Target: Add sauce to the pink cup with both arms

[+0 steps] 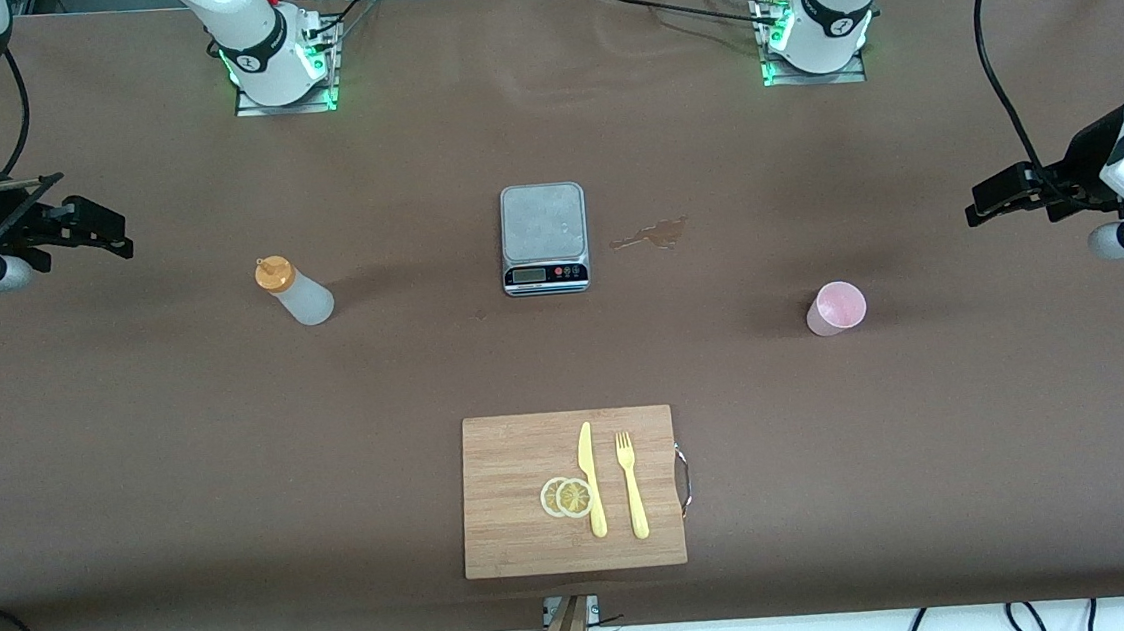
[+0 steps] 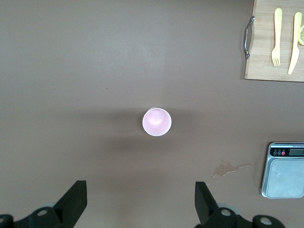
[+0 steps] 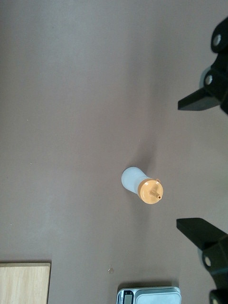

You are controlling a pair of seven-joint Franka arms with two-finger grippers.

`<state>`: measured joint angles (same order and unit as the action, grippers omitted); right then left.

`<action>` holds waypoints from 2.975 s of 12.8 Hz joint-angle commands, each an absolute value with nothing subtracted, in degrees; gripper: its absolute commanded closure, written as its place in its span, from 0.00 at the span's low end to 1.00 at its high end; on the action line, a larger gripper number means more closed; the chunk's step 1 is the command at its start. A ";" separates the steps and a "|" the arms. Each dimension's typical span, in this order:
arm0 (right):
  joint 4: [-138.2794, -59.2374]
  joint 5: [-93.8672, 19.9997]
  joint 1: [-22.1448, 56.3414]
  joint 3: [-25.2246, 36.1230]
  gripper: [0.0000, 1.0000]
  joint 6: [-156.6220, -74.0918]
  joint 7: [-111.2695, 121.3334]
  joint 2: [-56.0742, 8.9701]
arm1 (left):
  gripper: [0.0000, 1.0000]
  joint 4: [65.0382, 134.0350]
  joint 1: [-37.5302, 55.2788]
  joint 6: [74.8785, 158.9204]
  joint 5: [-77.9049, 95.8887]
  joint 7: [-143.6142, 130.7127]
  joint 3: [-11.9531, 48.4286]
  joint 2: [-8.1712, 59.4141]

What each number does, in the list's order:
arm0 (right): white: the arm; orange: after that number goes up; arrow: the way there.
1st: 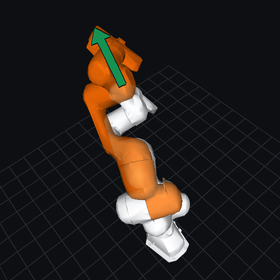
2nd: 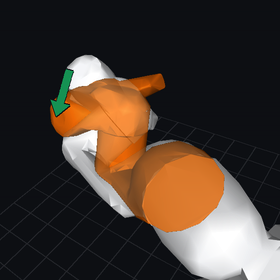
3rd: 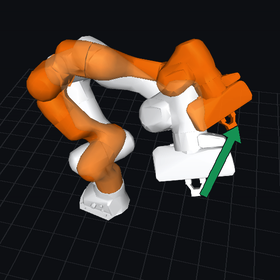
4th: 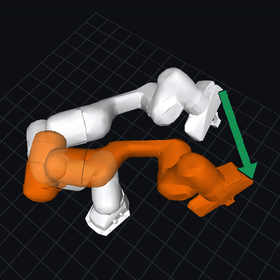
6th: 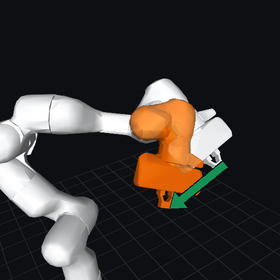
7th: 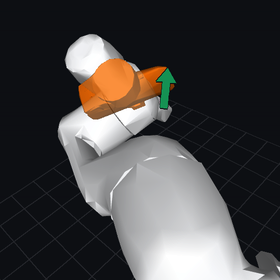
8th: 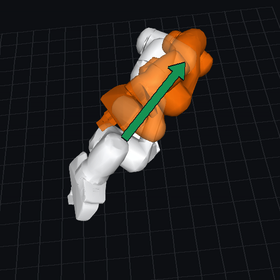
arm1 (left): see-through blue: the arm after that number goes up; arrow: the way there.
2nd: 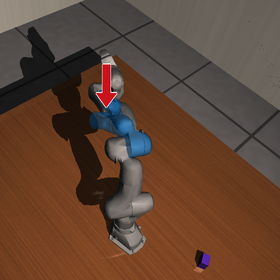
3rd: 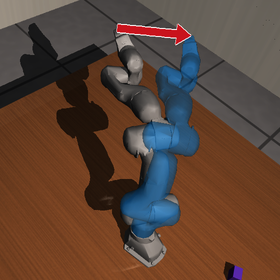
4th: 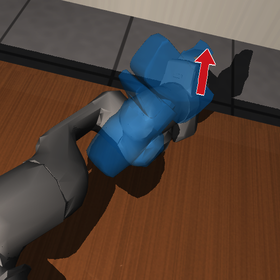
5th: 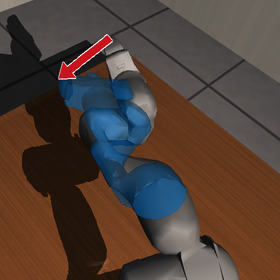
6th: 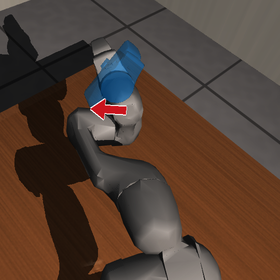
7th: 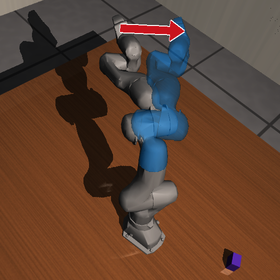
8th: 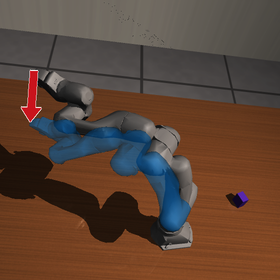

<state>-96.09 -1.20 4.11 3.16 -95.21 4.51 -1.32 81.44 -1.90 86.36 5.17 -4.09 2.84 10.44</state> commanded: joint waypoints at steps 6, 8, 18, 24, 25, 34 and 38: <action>-95.19 -1.14 4.04 3.16 0.00 -94.75 4.83 -1.58 | 0.00 79.19 -1.67 85.17 3.87 -4.57 2.99 11.51; -95.19 -1.23 4.04 3.16 0.00 -94.75 4.83 -1.58 | 0.00 79.19 -1.58 85.17 3.78 -4.57 2.99 11.51; -95.27 -1.23 4.04 3.16 0.00 -94.48 4.66 -1.58 | 0.00 79.19 -1.76 85.17 3.87 -4.57 2.90 11.51; -95.19 -1.23 4.13 3.08 0.00 -94.48 4.22 -1.58 | 0.00 79.28 -1.76 85.17 3.87 -4.57 2.90 11.51; -95.19 -1.23 4.13 3.08 0.00 -94.48 4.22 -1.58 | 0.00 79.28 -1.84 85.17 3.87 -4.57 2.90 11.51; -95.27 -1.23 4.13 3.08 0.00 -94.39 4.48 -1.58 | 0.00 80.07 -2.64 86.39 3.96 -4.22 2.55 15.19; -95.27 -1.23 4.04 3.16 0.00 -94.31 4.74 -1.58 | 0.00 87.95 -2.55 97.00 3.87 -3.17 2.55 20.56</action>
<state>-96.09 -1.20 4.13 3.17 -95.20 4.56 -1.47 84.03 -2.51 91.99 5.13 -4.04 2.34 18.72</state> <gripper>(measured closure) 0.000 0.000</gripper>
